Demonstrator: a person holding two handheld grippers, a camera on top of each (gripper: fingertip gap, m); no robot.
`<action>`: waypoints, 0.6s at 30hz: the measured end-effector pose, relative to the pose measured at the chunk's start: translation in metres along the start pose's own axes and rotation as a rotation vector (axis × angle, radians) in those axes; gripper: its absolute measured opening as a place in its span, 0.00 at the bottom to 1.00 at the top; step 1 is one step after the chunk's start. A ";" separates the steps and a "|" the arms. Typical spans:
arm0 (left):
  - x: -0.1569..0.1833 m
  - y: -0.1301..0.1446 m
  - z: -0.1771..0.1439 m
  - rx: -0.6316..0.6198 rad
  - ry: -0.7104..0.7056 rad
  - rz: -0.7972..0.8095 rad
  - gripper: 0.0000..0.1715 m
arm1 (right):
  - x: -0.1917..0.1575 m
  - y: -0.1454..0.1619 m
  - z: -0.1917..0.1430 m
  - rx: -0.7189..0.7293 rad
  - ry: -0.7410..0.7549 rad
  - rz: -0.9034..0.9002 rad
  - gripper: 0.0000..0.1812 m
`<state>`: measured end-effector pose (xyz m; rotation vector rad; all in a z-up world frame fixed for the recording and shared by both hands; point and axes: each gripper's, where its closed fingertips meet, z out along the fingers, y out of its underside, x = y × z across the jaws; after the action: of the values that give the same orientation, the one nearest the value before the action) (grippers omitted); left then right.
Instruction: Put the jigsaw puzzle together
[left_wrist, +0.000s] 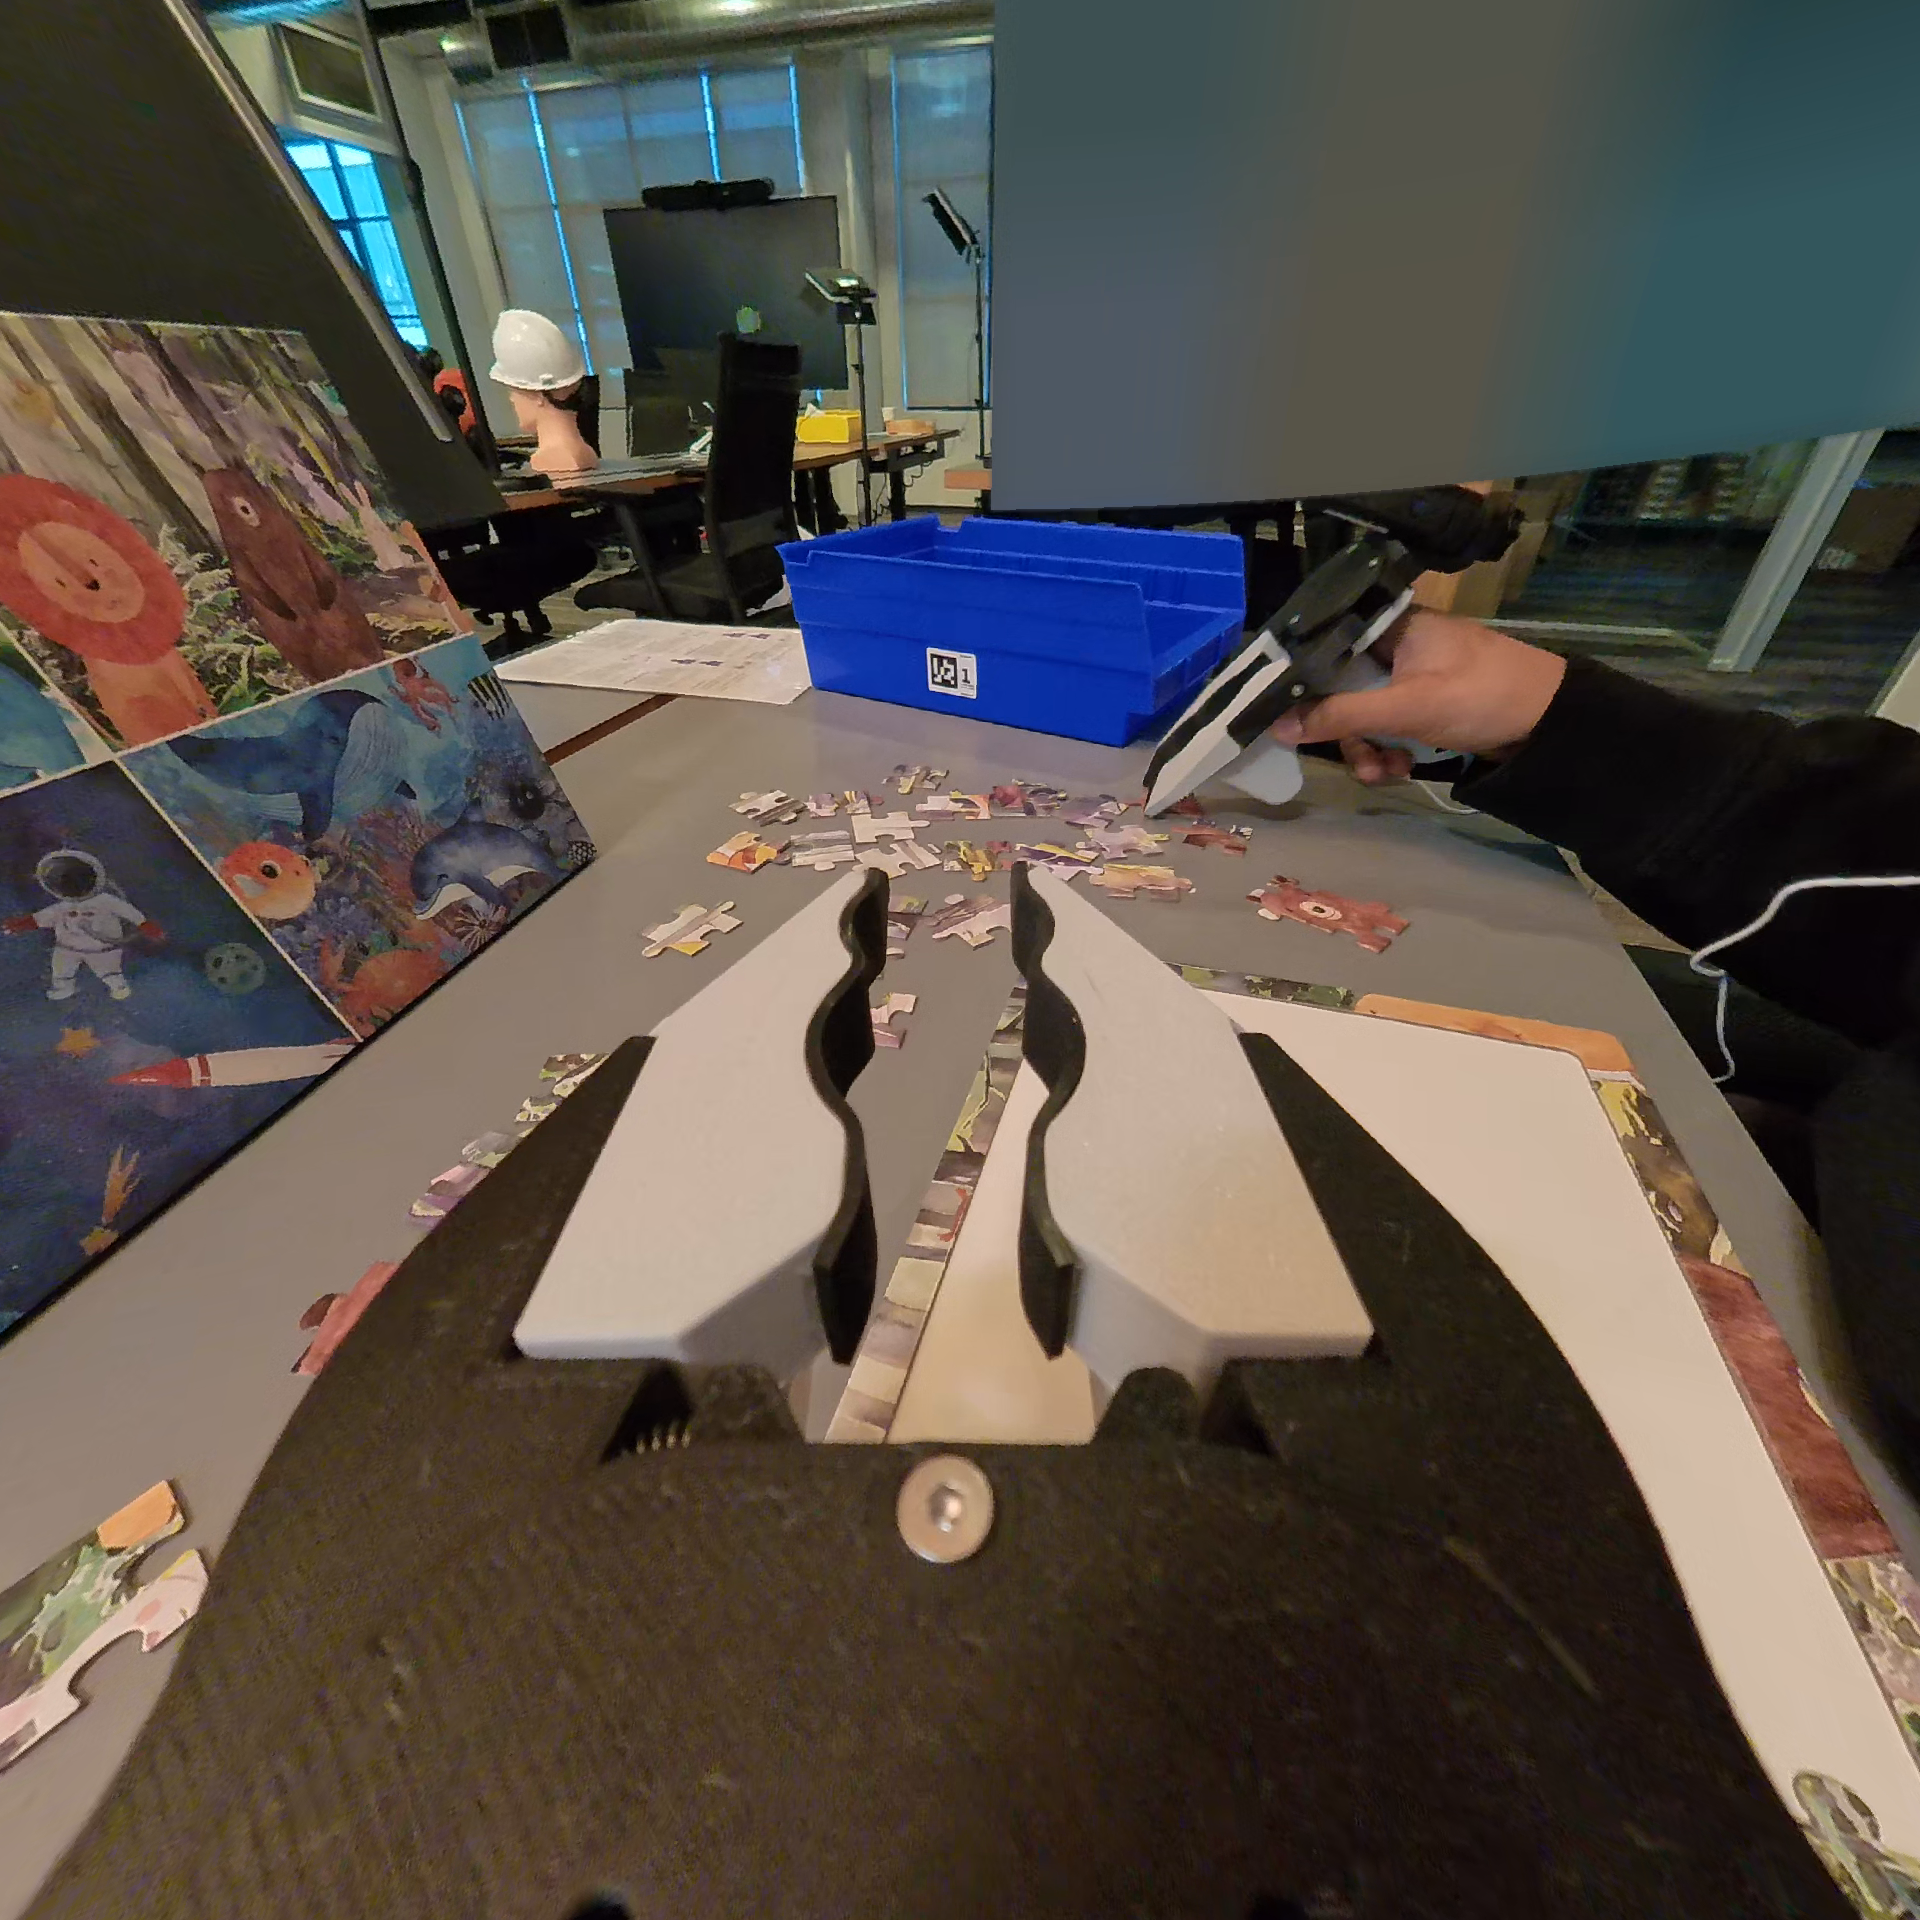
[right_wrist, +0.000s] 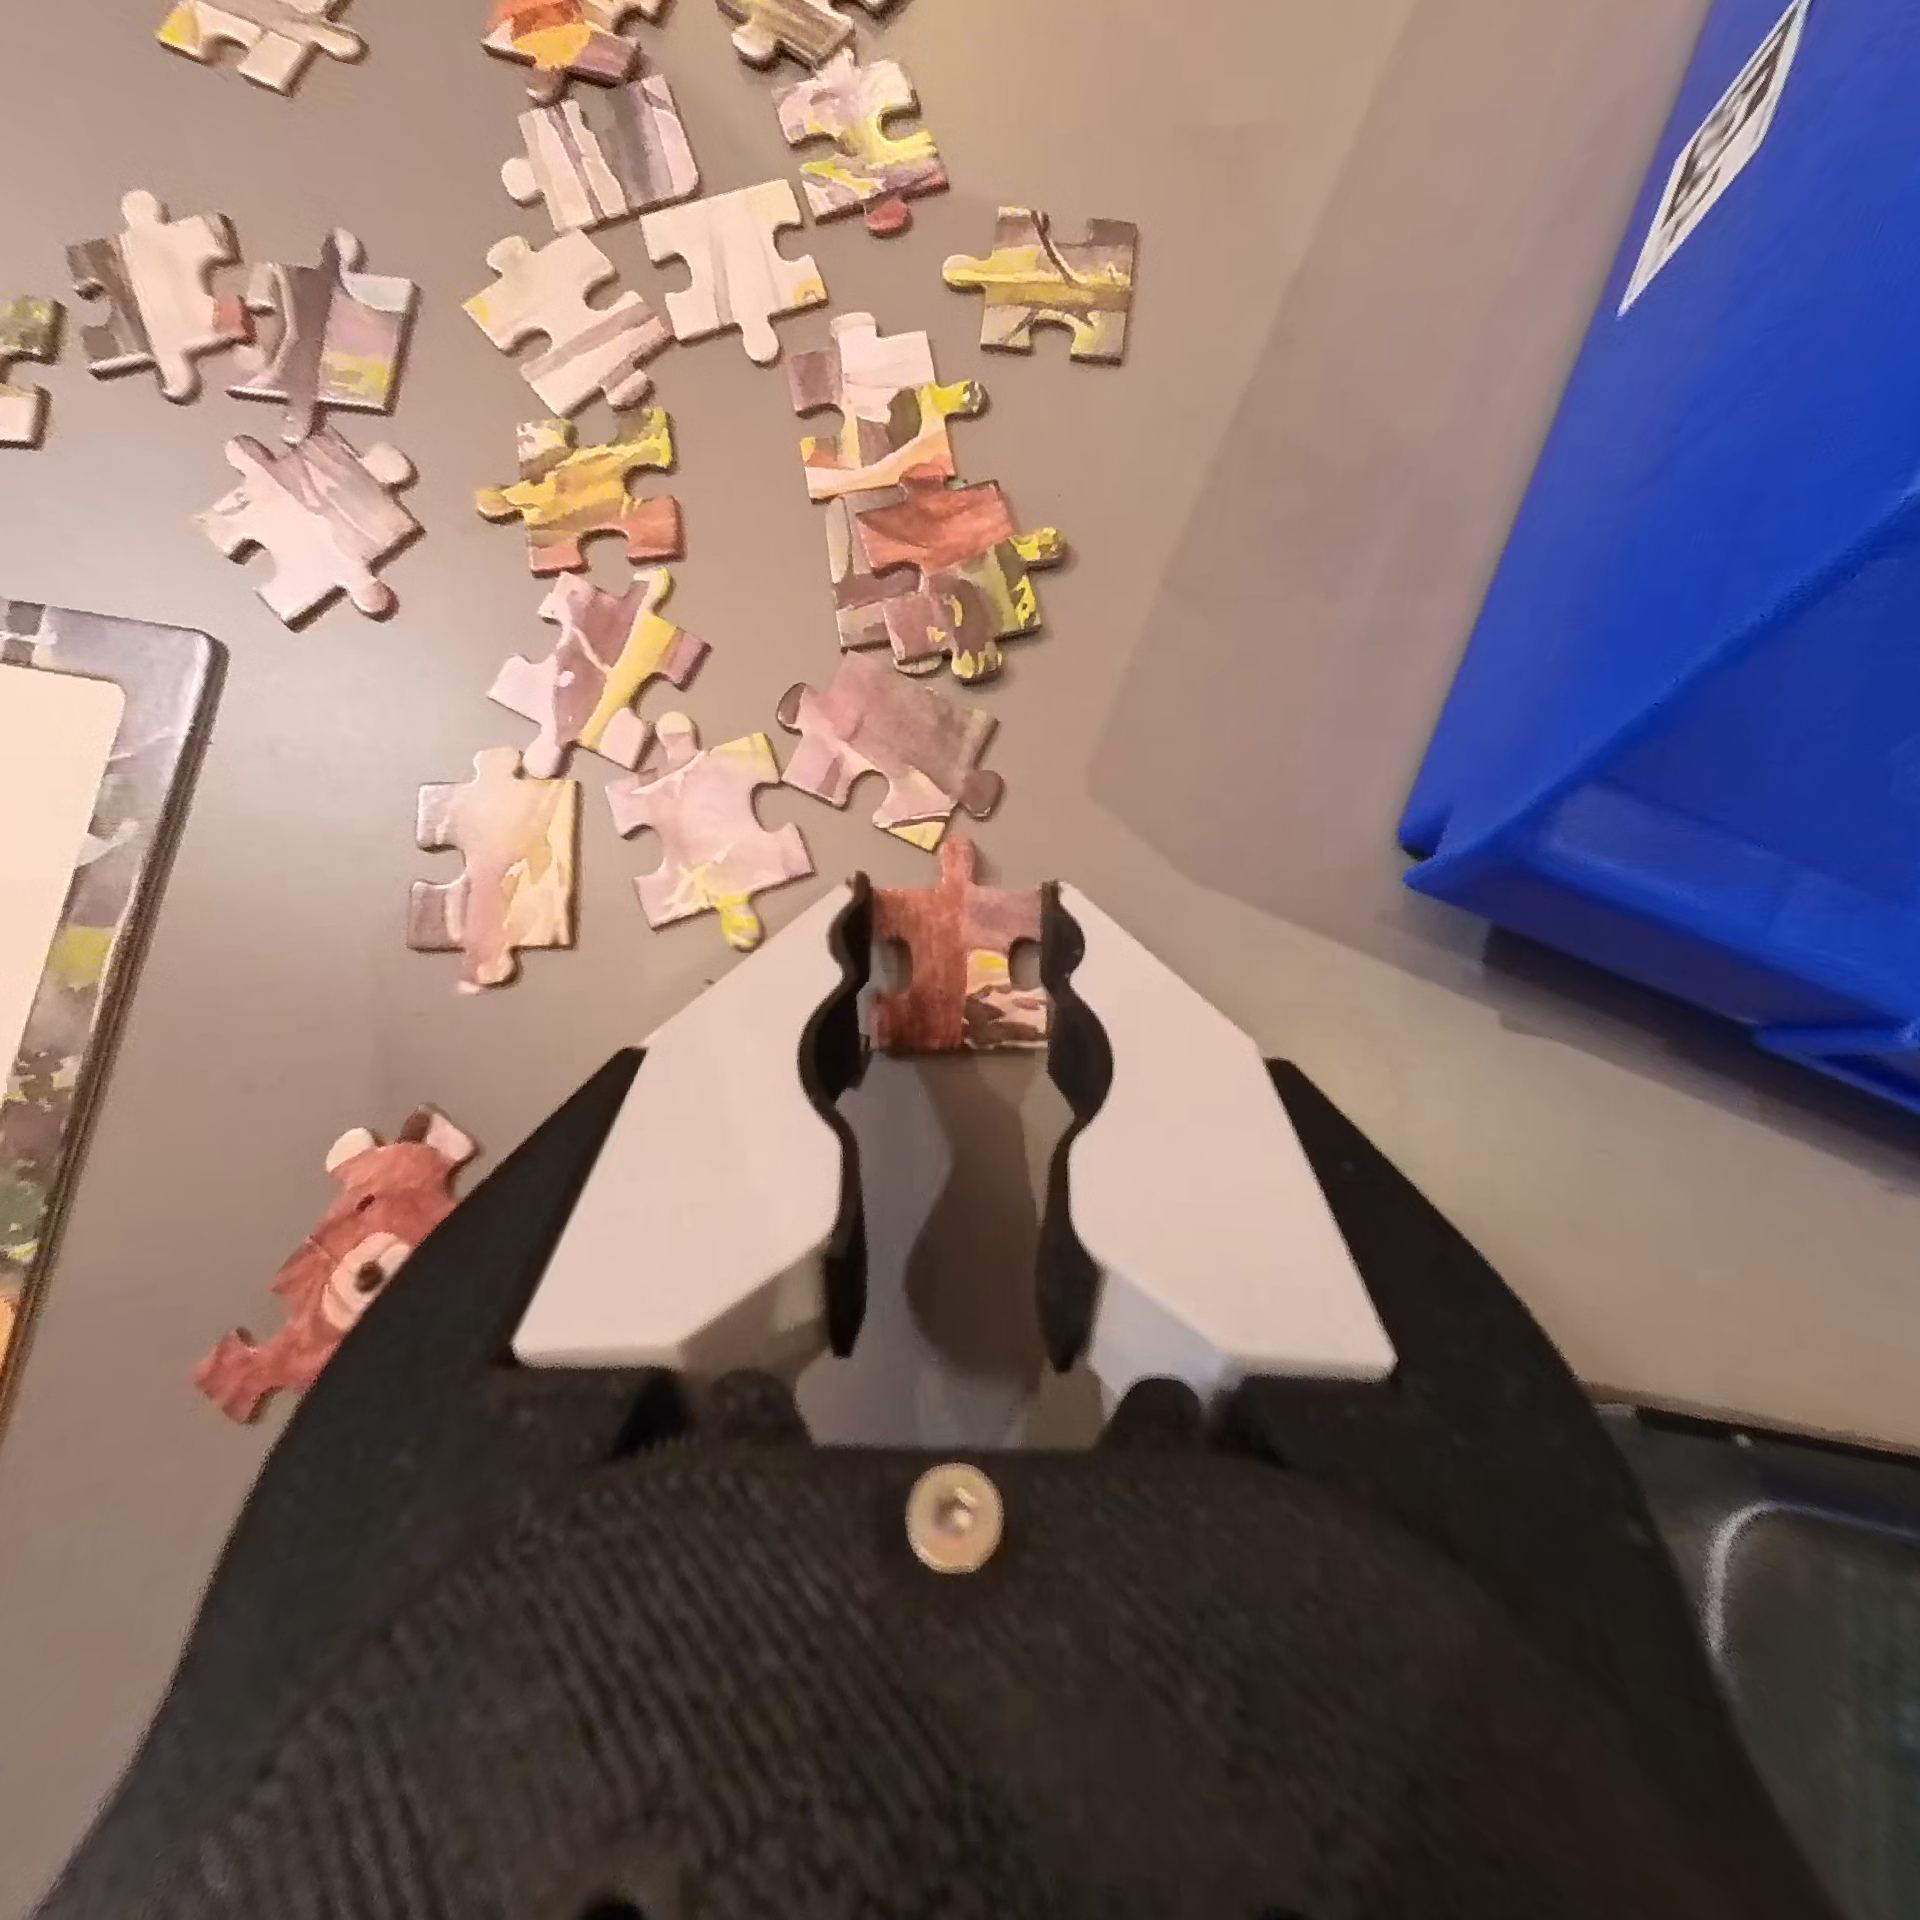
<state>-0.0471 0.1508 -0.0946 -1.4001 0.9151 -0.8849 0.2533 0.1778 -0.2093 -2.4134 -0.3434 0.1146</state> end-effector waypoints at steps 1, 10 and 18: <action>0.000 0.000 0.000 0.000 0.000 0.001 0.13 | -0.002 -0.003 -0.003 0.016 -0.006 -0.004 0.17; 0.019 0.019 0.008 -0.160 0.073 0.033 0.14 | -0.136 -0.040 -0.052 0.183 -0.466 -0.054 0.17; 0.068 0.049 0.025 -0.348 0.269 -0.207 0.22 | -0.248 0.000 -0.038 -0.003 -0.587 -0.282 0.17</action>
<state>0.0020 0.0988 -0.1441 -1.7240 1.1845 -1.1285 0.0218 0.0855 -0.1824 -2.2638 -0.9411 0.6978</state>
